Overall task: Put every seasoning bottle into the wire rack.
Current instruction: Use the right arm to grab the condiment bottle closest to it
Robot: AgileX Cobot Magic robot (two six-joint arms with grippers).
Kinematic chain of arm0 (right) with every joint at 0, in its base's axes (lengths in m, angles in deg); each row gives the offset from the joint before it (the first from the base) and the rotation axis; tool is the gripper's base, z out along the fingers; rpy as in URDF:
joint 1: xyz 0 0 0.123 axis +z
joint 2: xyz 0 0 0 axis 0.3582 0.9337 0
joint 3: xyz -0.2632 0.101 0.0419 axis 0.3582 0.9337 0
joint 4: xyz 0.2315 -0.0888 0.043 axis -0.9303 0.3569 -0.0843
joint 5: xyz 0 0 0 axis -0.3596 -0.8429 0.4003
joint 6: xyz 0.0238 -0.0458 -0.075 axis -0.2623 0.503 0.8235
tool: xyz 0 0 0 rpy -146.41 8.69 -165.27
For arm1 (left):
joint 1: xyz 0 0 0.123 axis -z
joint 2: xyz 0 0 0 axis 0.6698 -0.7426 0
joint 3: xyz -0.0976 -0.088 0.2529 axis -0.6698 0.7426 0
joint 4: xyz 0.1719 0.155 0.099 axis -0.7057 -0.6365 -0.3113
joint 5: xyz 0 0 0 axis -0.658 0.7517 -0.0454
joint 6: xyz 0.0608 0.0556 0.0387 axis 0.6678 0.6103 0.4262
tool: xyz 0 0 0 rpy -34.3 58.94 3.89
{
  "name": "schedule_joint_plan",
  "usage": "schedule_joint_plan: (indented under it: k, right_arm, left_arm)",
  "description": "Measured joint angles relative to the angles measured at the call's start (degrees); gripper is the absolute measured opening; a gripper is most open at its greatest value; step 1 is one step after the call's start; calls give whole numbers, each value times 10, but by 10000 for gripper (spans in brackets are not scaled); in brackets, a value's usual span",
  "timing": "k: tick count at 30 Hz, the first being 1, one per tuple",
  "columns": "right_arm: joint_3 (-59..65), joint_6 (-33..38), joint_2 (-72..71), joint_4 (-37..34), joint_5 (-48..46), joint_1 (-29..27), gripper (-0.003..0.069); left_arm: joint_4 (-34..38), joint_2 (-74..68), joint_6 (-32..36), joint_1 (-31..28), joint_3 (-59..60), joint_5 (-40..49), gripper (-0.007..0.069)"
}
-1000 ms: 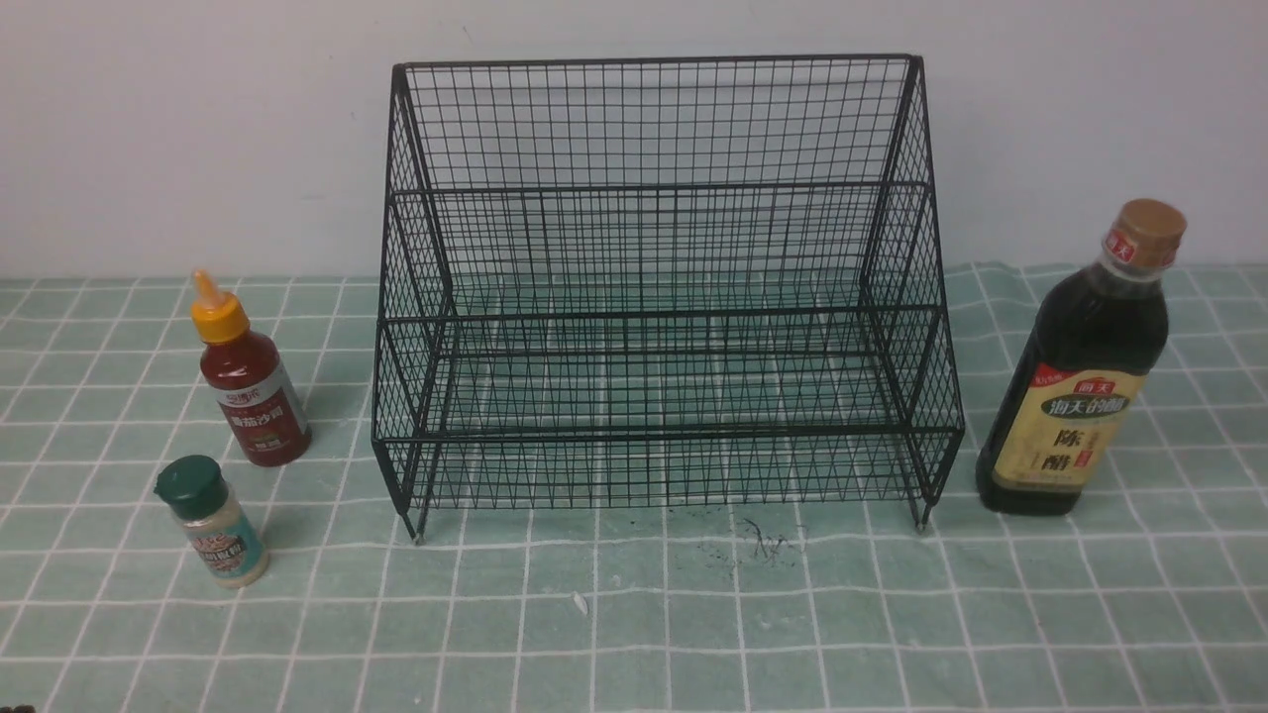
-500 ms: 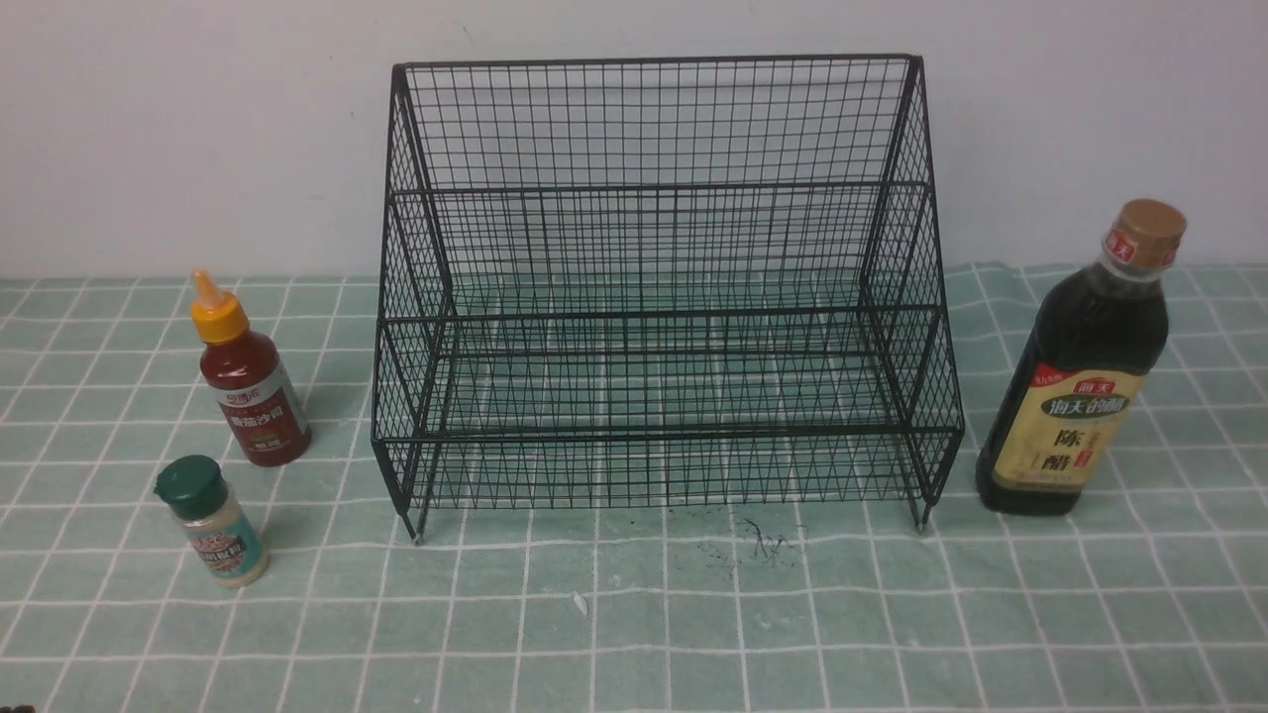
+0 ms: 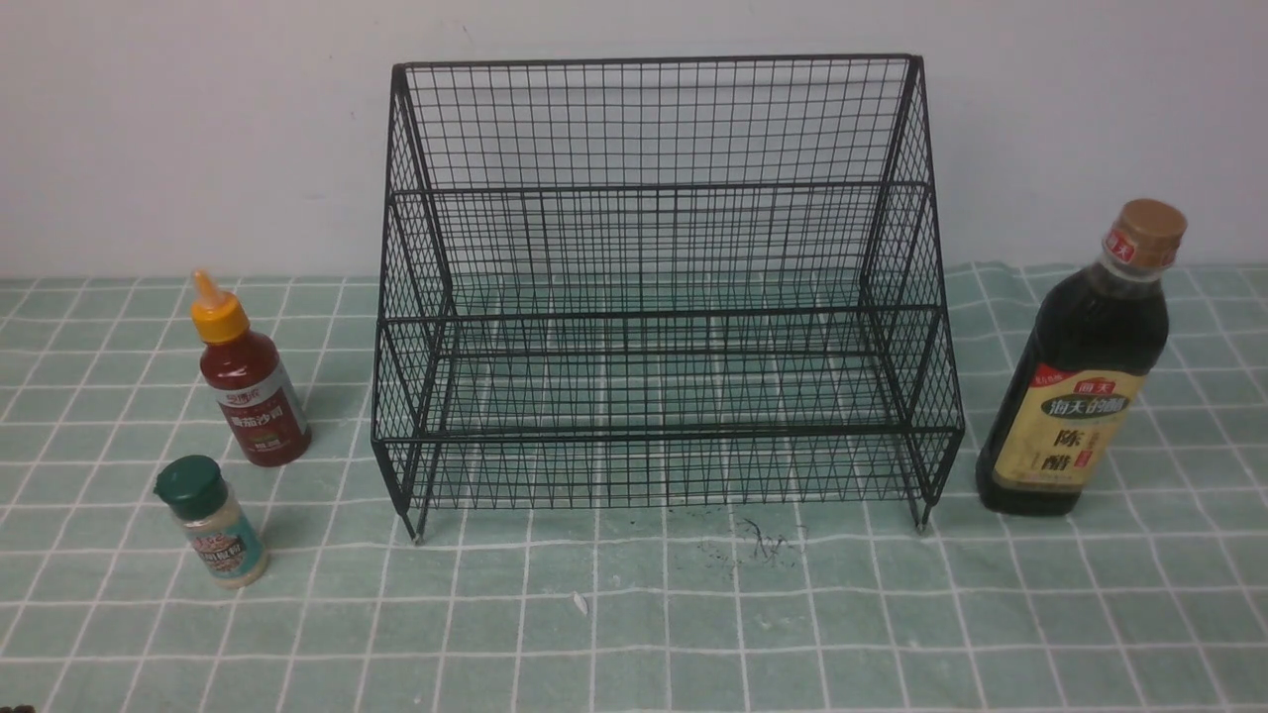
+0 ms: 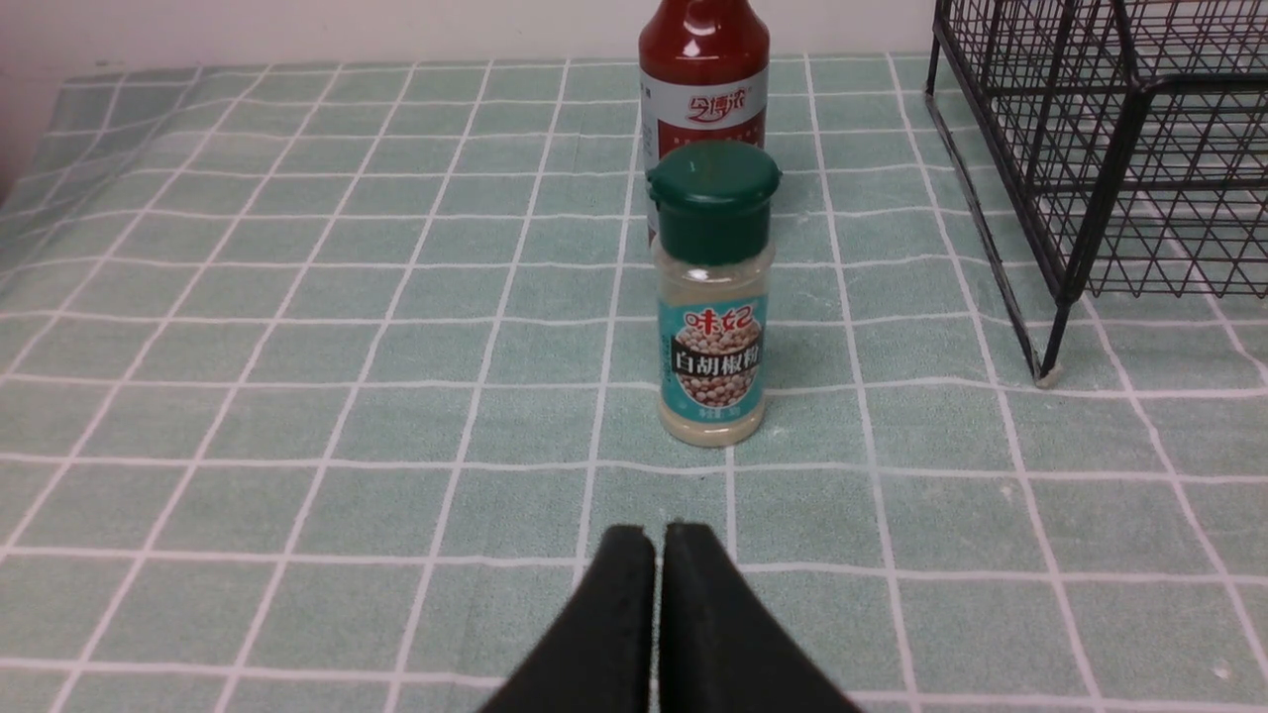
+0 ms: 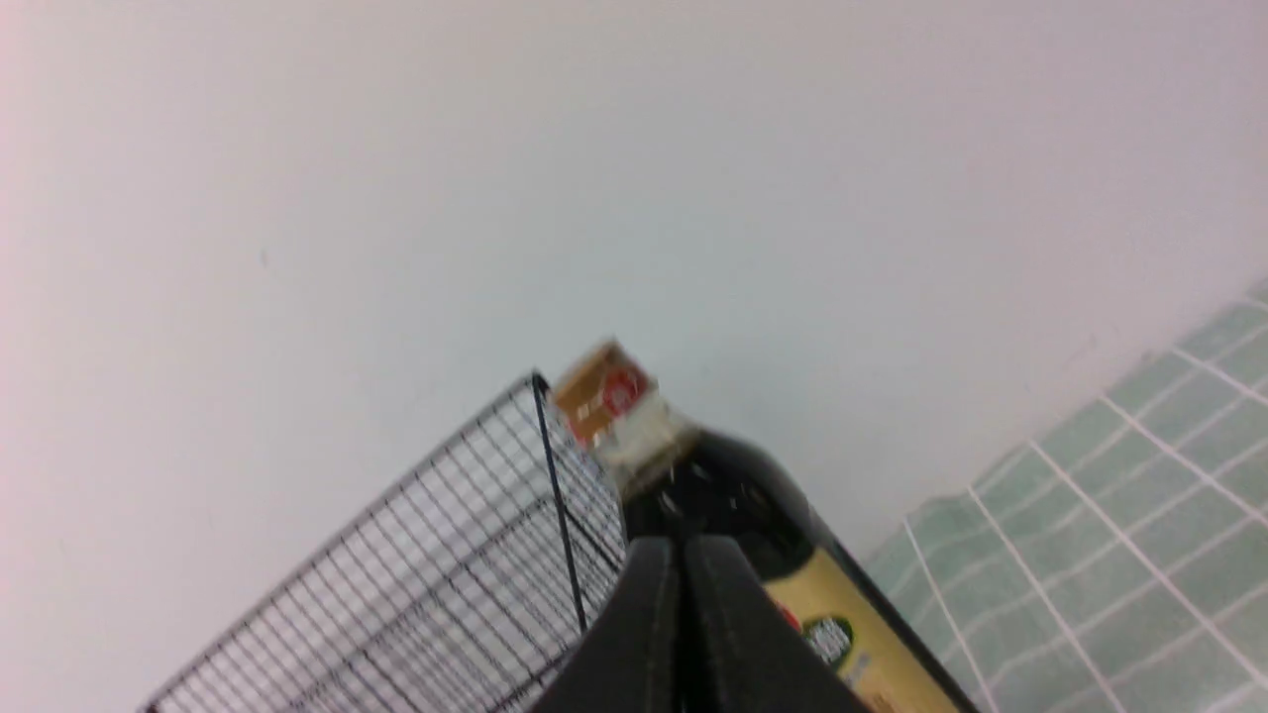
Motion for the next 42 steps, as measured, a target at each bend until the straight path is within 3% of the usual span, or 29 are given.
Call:
schedule_joint_plan:
  k: [7,12,17,22,27,28,29,31,36,42]
  right_arm:
    - [-7,3,0,-46,58,0,-13]
    - [-182,35,45,41,-155,0,-13]
    - [-394,62,248,149,-448,0,-13]
    - [-546,63,429,216,-607,0,3]
    - [-682,83,551,226,-663,0,107]
    - [-730,93,592,222,-678,0,176]
    - [-735,94,597,221,-681,0,185]
    - [-809,108,667,210,-705,0,329]
    - [-897,120,781,206,-710,0,521]
    - [-917,121,885,200,-704,0,579]
  left_arm:
    - [0,0,0,0,0,0,-6]
    - [0,0,0,0,0,0,-6]
    - [0,0,0,0,0,0,-6]
    - [0,0,0,0,0,0,-6]
    - [0,0,0,0,0,0,-6]
    - [0,0,0,0,0,0,-6]
    - [0,0,0,0,0,0,-6]
    - [0,0,0,0,0,0,-6]
    - [0,0,0,0,0,0,-6]
    - [0,0,0,0,0,0,-6]
